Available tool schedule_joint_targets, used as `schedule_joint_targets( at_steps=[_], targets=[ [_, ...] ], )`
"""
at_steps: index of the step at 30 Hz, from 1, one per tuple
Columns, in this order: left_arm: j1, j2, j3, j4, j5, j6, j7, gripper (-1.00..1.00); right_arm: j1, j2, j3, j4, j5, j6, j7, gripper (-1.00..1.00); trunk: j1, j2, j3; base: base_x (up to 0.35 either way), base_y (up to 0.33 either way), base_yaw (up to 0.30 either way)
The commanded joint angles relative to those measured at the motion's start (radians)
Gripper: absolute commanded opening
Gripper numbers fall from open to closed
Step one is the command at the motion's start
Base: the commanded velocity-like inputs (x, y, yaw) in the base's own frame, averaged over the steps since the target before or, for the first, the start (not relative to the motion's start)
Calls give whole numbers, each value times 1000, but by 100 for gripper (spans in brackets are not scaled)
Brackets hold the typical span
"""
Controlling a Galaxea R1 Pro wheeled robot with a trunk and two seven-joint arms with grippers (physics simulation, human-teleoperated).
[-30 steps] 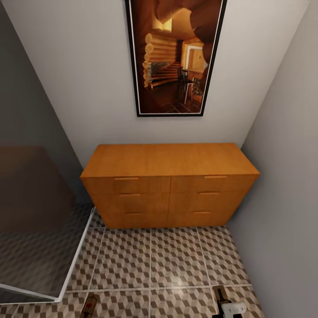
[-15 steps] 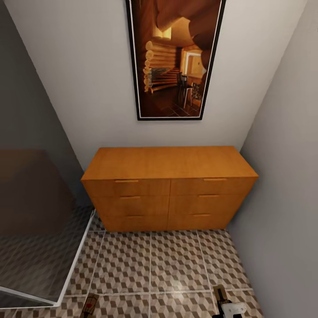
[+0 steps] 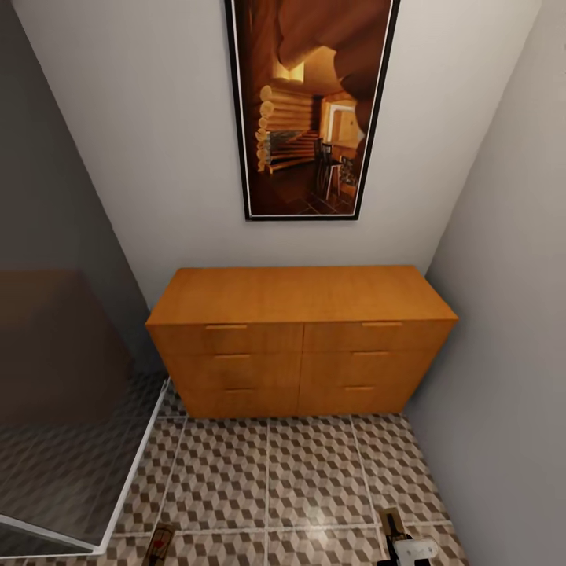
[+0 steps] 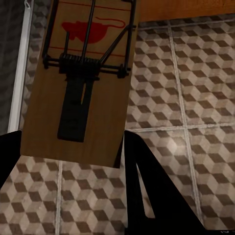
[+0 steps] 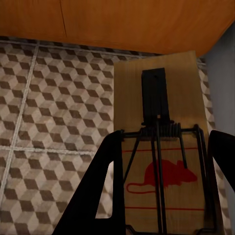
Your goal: Take the four mousetraps from the cabinet in the bathroom and place them on the bathroom floor. Make sure all four end up on the same floor surface, and ensure that at least two of them are either under or directly next to the same bathroom sink.
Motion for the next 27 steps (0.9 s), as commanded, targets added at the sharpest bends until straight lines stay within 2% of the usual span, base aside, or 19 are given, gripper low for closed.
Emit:
schedule_joint_targets(
  at_steps=[1, 27],
  targets=[
    [-1, -1, -8, 3, -2, -4, 10, -100, -1, -1, 8, -1, -5, -2, -6, -100, 1, -2, 0, 0, 0, 0],
    [-2, -2, -8, 3, -2, -3, 10, -100, -1, -1, 10, -1, -5, -3, -6, -100, 1, -2, 27, 0, 0, 0]
  ],
)
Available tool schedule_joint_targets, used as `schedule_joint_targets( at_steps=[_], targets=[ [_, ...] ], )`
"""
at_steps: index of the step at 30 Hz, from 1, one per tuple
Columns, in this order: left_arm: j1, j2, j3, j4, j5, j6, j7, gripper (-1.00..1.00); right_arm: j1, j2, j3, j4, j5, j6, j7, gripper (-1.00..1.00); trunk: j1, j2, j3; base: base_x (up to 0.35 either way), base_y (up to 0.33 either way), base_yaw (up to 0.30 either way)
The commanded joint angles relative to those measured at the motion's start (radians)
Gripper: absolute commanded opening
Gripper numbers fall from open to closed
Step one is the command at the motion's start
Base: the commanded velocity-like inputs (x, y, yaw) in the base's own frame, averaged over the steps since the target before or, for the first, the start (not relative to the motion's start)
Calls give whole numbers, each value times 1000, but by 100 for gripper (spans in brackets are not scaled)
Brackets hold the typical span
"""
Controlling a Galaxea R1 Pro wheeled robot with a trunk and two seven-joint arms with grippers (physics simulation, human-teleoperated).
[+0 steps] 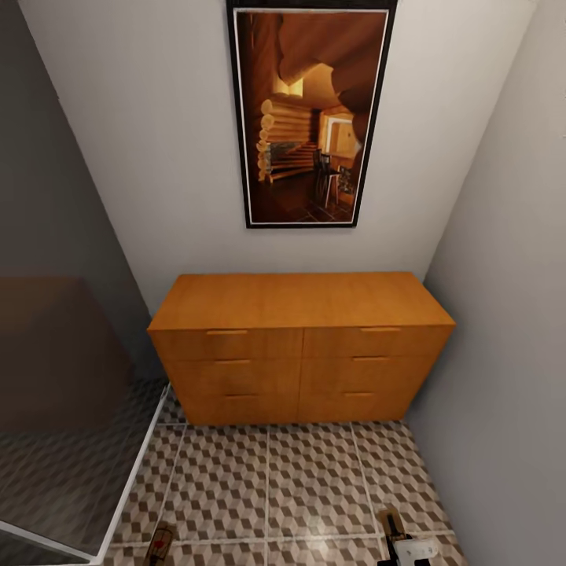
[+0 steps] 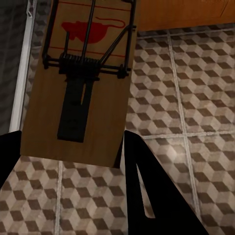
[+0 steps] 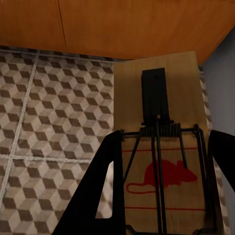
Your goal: Take the four mousetraps from the cabinet in the bathroom and place them on the bathroom floor. Make sure all four end up on the same floor surface, and ensure that at least two of them are either under or directly next to the same bathroom sink.
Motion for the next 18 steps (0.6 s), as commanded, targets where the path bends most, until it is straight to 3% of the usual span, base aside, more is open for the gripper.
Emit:
schedule_joint_targets(
  at_steps=[1, 18],
  targets=[
    [-1, -1, -8, 3, -2, -4, 10, -100, -1, -1, 8, -1, -5, -2, -6, -100, 1, -2, 0, 0, 0, 0],
    [-1, -1, -8, 3, -2, -4, 10, -100, -1, 2, 7, 0, -5, 0, -7, -100, 1, -2, 17, 0, 0, 4]
  ],
)
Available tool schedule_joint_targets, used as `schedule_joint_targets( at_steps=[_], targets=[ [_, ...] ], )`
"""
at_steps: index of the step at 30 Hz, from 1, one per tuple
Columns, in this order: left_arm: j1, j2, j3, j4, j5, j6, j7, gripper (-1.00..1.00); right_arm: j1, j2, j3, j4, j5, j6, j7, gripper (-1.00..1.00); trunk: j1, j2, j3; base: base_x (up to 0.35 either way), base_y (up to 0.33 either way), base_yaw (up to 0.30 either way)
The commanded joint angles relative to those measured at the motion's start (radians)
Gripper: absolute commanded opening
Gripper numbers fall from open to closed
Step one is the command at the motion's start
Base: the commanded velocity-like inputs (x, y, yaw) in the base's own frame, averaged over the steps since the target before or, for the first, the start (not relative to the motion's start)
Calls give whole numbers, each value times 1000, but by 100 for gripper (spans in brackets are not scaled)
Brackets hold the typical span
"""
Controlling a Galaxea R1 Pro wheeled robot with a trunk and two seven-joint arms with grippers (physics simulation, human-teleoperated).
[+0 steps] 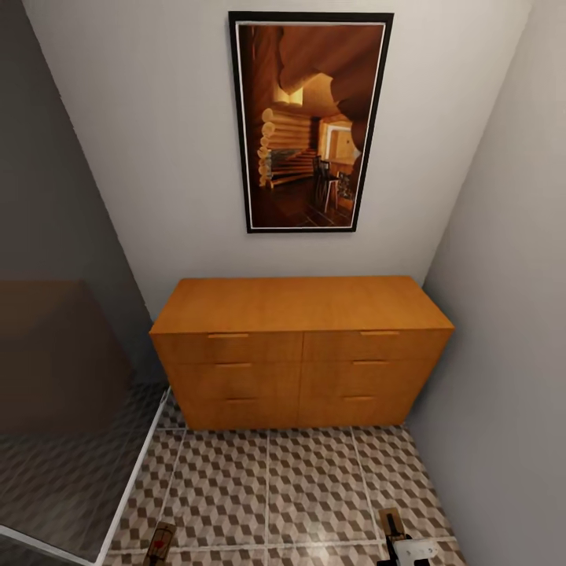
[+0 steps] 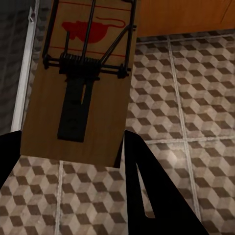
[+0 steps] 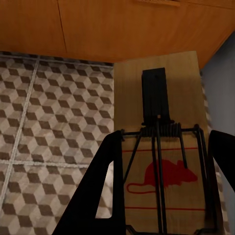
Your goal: Take the four mousetraps from the cabinet in the bathroom and place them on the bathroom floor. Make sure all four end up on the same floor surface, and ensure that at least two of them are either under or directly next to the same bathroom sink.
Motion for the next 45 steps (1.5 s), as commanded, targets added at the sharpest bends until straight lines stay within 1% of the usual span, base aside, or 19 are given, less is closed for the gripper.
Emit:
schedule_joint_targets(
  at_steps=[1, 45],
  targets=[
    [-1, -1, -8, 3, -2, -4, 10, -100, -1, -1, 8, -1, -5, -2, -6, -100, 1, -2, -2, 0, 0, 128],
    [-1, -1, -8, 3, -2, -3, 10, -100, -1, 0, 9, 0, -4, -1, -6, -100, 1, -2, -2, 0, 0, 280]
  ],
)
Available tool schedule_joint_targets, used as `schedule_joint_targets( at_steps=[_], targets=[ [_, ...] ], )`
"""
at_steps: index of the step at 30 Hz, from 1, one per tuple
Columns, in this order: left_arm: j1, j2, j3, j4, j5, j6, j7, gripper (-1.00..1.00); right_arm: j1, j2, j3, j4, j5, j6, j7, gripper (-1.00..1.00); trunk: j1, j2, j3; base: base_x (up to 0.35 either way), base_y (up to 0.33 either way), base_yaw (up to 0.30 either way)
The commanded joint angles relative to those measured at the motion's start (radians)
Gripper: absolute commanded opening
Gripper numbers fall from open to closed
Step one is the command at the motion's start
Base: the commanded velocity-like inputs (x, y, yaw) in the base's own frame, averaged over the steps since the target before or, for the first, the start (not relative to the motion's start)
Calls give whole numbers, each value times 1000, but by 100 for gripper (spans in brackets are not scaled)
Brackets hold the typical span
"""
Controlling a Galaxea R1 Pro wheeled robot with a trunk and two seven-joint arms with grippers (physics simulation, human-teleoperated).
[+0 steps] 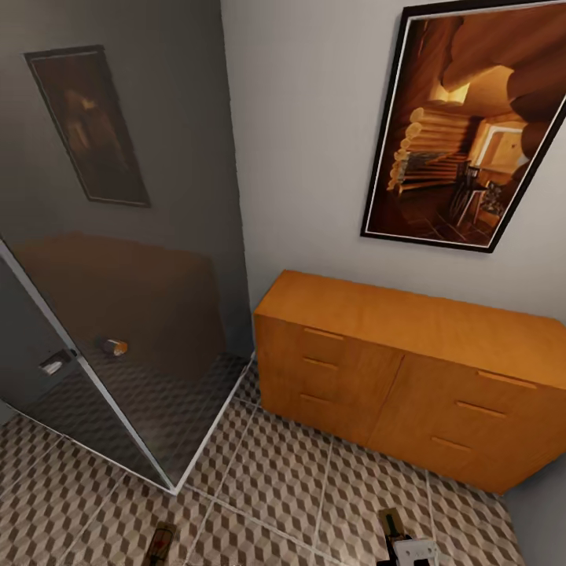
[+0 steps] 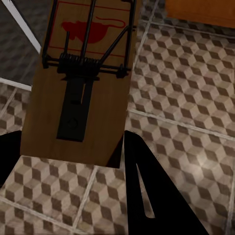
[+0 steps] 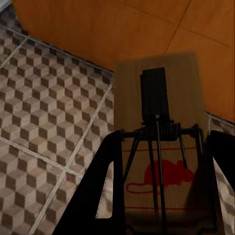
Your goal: Take the four mousetraps from the cabinet in the bathroom and place them on the bathroom floor. Make sure all four end up on the same floor surface, and ensure that at least two of them are either under or directly next to the same bathroom sink.
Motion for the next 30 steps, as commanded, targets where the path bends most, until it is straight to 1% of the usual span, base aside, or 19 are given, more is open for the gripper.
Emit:
schedule_joint_targets(
  at_steps=[1, 30],
  targets=[
    [-2, -1, -8, 3, -2, -4, 10, -100, -1, -1, 9, -1, -5, -2, -6, -100, 1, -2, -2, 0, 0, 287],
    [-2, -1, -8, 3, -2, -4, 10, -100, -1, 1, 9, -1, -4, -2, -6, -100, 1, -2, -2, 0, 0, 287]
  ],
)
